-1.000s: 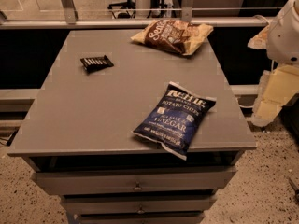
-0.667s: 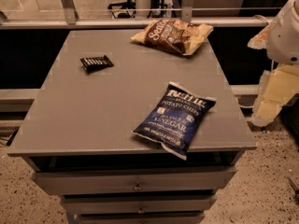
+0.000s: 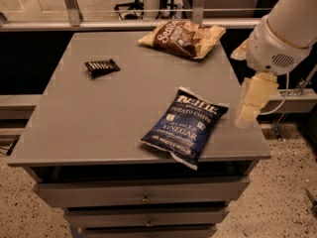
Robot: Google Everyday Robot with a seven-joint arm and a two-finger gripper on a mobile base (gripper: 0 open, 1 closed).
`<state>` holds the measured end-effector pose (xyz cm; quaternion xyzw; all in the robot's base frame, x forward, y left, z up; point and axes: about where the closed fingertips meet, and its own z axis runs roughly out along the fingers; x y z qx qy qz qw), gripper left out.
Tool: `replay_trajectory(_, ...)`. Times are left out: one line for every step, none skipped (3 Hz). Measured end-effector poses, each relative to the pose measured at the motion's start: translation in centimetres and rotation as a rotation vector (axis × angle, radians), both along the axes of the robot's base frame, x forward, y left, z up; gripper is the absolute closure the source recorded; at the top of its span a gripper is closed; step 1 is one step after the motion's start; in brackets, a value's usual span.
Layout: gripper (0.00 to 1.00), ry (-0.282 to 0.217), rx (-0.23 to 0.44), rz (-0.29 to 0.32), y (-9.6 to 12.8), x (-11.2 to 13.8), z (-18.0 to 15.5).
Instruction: Pick blue chip bag
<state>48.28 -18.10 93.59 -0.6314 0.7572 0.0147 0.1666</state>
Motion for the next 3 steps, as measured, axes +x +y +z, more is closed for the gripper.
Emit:
replay_trajectory(0.00, 0.019, 0.056, 0.045, 2.3, 1.3, -1.3)
replay_trajectory(0.00, 0.062, 0.113, 0.065, 4.0, 1.6, -3.1)
replay_trajectory(0.00, 0.116, 0.170, 0.066, 5.4, 1.9, -5.9)
